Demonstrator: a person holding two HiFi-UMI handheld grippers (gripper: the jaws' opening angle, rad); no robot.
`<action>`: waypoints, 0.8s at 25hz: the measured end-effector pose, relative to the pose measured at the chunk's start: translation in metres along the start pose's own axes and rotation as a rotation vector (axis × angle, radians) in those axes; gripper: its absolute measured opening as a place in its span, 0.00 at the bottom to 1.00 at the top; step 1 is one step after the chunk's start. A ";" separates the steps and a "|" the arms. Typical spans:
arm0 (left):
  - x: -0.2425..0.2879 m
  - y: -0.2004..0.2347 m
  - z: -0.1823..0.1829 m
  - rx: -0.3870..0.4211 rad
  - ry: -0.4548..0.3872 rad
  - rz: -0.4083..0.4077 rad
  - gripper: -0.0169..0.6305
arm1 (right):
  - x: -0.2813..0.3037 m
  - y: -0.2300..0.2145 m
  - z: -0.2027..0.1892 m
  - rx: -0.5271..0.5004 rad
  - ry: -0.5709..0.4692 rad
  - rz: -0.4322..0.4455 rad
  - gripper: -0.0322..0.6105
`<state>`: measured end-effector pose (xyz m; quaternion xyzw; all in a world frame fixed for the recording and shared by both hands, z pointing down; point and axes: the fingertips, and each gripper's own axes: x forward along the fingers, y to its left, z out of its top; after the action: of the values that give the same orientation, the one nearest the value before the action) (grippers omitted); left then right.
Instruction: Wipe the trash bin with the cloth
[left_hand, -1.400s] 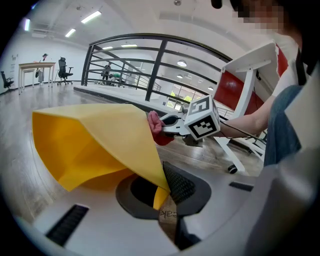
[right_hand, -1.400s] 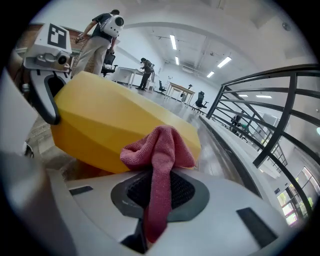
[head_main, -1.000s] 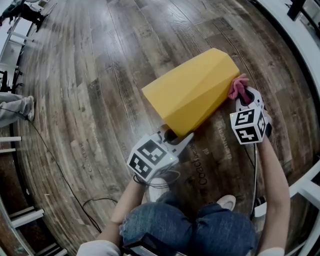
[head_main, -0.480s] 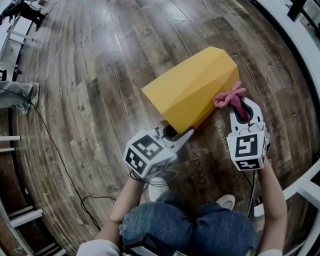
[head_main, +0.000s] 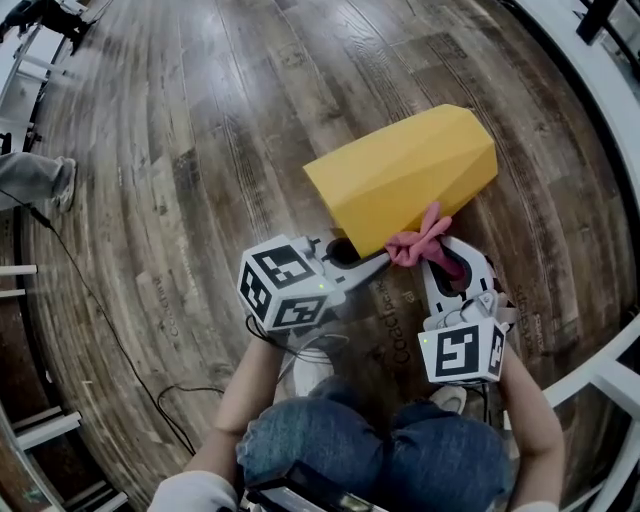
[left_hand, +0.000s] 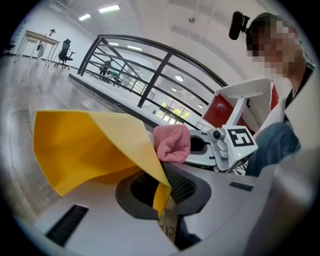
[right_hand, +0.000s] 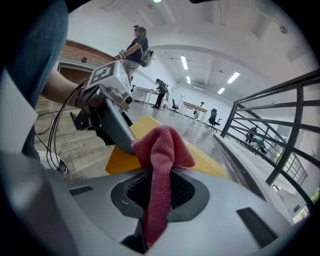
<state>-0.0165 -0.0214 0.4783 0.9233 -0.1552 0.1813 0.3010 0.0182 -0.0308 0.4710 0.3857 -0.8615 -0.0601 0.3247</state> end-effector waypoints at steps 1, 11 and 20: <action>0.000 0.001 0.000 -0.009 -0.003 -0.007 0.07 | 0.002 0.006 -0.002 -0.008 0.005 0.004 0.13; -0.002 0.006 -0.014 0.179 0.039 0.144 0.20 | 0.017 0.009 0.006 -0.044 0.018 0.004 0.13; 0.014 0.013 -0.031 0.196 0.092 0.168 0.07 | 0.021 -0.004 -0.009 -0.026 0.086 -0.033 0.13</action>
<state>-0.0167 -0.0148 0.5139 0.9228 -0.1997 0.2622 0.1997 0.0157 -0.0472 0.4878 0.3978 -0.8395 -0.0599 0.3651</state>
